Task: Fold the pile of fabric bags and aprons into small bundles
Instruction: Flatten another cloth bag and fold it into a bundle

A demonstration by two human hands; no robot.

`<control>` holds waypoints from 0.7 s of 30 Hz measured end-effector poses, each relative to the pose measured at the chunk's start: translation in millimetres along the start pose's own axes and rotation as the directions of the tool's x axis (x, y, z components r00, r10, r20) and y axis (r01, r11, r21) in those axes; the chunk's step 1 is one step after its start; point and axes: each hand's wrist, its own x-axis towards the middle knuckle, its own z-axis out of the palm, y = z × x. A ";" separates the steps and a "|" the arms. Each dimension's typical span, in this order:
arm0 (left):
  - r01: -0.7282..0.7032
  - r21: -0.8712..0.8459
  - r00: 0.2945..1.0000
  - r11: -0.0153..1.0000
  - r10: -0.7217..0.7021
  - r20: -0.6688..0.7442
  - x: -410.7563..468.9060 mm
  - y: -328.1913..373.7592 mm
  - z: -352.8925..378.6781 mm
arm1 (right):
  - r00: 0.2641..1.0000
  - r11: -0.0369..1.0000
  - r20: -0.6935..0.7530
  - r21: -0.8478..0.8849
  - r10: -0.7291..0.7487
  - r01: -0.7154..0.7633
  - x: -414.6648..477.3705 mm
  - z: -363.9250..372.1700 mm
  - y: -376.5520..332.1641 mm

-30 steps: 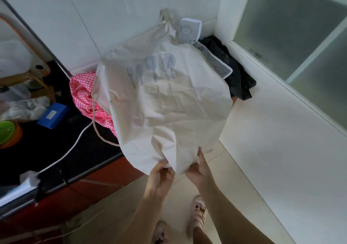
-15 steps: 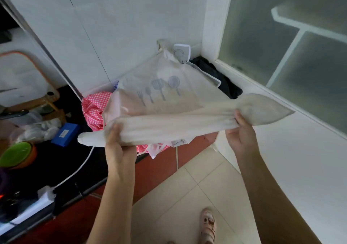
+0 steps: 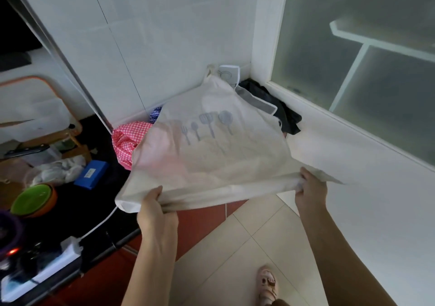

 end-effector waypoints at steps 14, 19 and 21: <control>-0.258 -0.212 0.929 0.943 0.302 0.213 30.8 82.3 127.4 | 0.877 0.883 0.214 -0.101 -0.431 0.459 62.9 171.9 -94.1; -0.208 -0.292 0.964 0.934 0.246 0.103 101.1 99.7 181.5 | 0.895 0.891 0.308 -0.220 -0.324 0.398 132.3 263.3 -88.8; -0.169 -0.291 0.981 0.942 0.190 0.046 135.5 106.2 197.2 | 0.894 0.876 0.332 -0.273 -0.303 0.398 153.2 285.4 -81.2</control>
